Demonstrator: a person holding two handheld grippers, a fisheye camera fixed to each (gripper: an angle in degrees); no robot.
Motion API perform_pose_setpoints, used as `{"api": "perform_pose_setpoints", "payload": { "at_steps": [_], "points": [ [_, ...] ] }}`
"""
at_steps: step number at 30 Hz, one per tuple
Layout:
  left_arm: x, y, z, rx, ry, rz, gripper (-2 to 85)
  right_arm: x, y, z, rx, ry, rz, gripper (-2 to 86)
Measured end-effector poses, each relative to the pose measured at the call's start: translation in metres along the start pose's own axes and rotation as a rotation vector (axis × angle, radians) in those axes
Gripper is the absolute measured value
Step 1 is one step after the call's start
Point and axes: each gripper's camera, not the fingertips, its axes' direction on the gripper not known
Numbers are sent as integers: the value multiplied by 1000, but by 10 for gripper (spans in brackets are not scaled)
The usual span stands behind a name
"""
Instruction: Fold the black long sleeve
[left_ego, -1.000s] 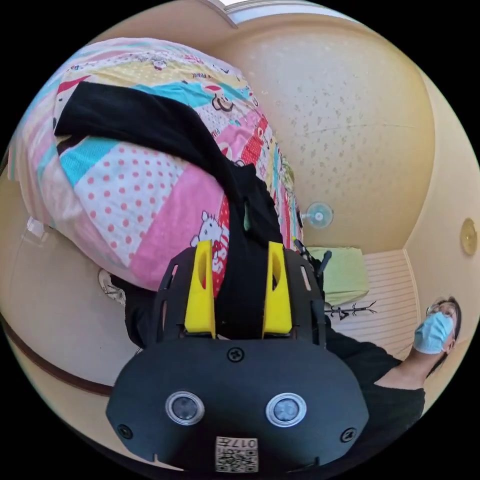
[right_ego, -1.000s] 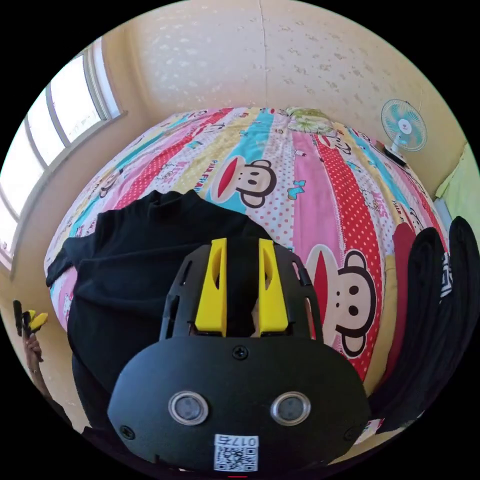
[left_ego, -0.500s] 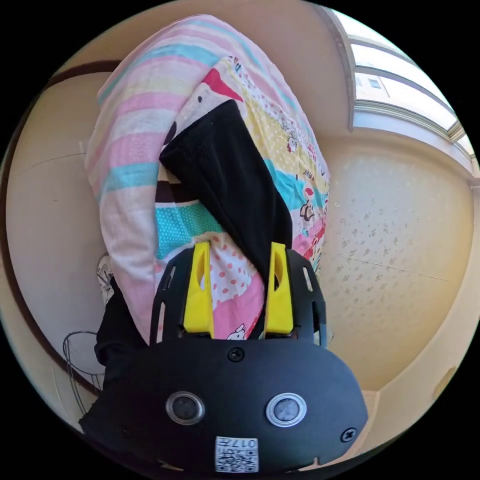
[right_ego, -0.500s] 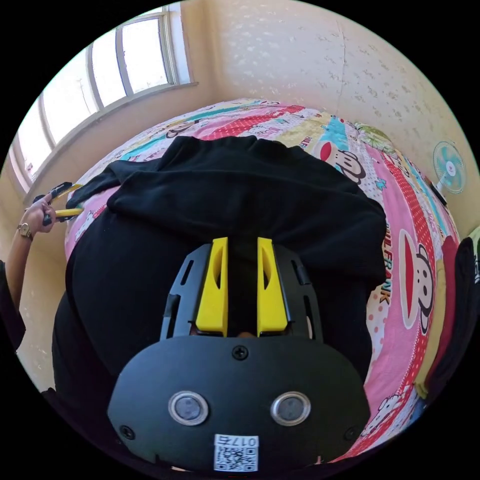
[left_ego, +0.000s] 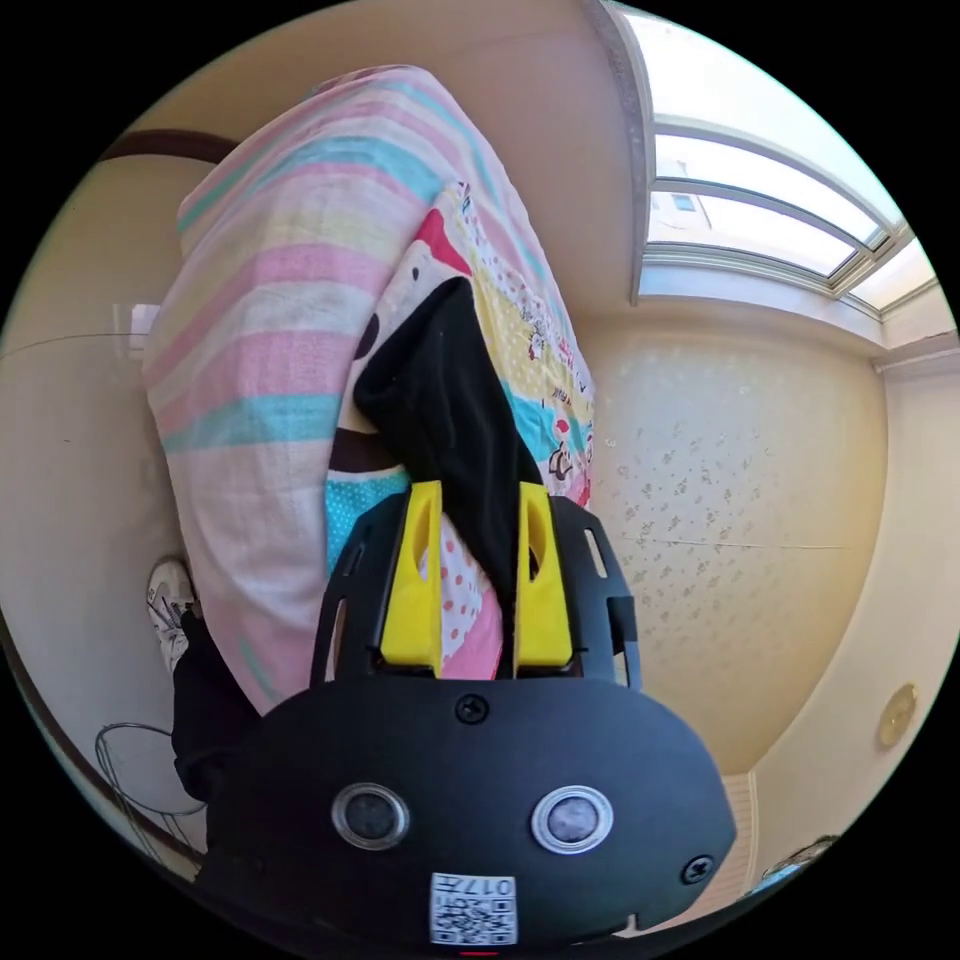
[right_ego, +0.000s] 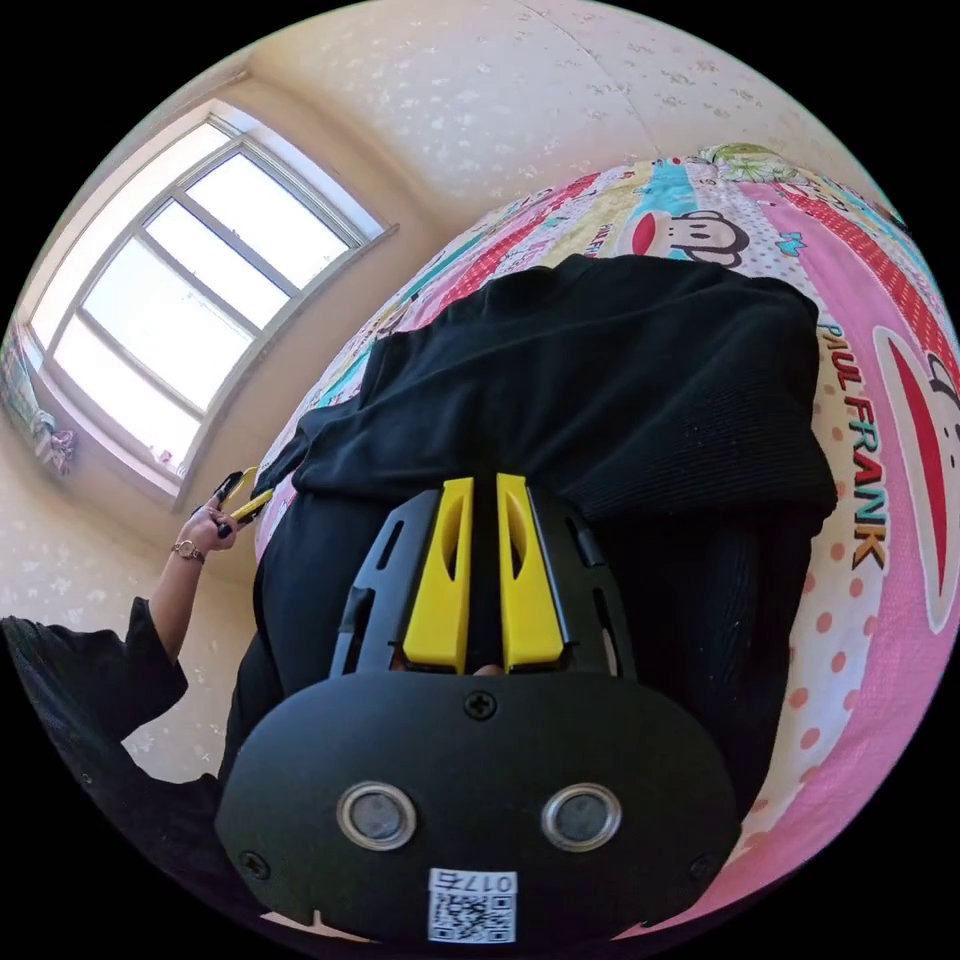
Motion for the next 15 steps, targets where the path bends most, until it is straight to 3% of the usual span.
{"api": "perform_pose_setpoints", "payload": {
  "at_steps": [7, 11, 15],
  "points": [
    [6, 14, 16, -14, -90, 61, 37, 60, -7, -36, 29, -248, 85, 26],
    [93, 60, 9, 73, -177, 426, 24, 78, -12, -55, 39, -291, 91, 23],
    [201, 162, 22, 60, -40, 824, 16, 91, -15, -69, 50, -330, 97, 22]
  ]
}}
